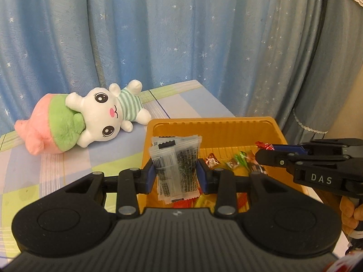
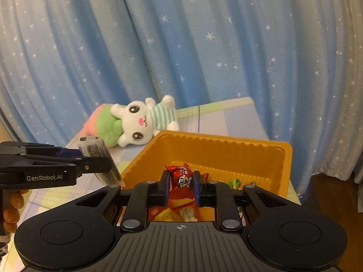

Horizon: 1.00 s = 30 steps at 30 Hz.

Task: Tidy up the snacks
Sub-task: 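Carry both snacks over the orange tray and open the left tool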

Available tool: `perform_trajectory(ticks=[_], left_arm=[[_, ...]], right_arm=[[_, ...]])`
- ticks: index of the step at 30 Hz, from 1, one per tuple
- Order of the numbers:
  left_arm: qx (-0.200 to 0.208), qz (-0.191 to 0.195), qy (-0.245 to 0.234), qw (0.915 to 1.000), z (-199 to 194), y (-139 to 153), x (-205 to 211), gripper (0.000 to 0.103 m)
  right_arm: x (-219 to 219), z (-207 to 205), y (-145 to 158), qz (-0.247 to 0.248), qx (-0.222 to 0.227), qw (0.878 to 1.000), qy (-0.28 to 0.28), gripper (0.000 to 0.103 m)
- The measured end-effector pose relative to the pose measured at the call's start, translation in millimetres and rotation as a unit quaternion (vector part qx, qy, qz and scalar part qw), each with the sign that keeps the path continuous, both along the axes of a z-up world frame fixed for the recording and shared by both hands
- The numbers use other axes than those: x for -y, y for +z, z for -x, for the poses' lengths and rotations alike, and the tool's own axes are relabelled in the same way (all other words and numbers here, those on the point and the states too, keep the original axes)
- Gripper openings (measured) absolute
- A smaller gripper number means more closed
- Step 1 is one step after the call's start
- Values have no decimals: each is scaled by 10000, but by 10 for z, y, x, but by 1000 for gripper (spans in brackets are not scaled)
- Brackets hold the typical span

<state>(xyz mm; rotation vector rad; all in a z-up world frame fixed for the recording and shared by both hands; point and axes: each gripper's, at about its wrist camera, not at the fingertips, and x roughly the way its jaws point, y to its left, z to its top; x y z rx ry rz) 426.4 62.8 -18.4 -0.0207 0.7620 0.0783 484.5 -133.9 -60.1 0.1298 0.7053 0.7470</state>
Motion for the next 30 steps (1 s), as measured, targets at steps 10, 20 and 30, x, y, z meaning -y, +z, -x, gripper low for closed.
perform_trajectory(ticks=[10, 20, 30], left_arm=[[-284, -243, -121, 9992, -462, -267, 1, 34], [-574, -316, -254, 9975, -695, -504, 41, 35], [-435, -207, -299, 9984, -673, -477, 36, 39]], right_arm=[[-55, -289, -133, 35, -139, 9997, -215, 21], [-28, -364, -211, 114, -214, 9992, -303, 21], [-18, -384, -240, 153, -247, 9990, -348, 21]])
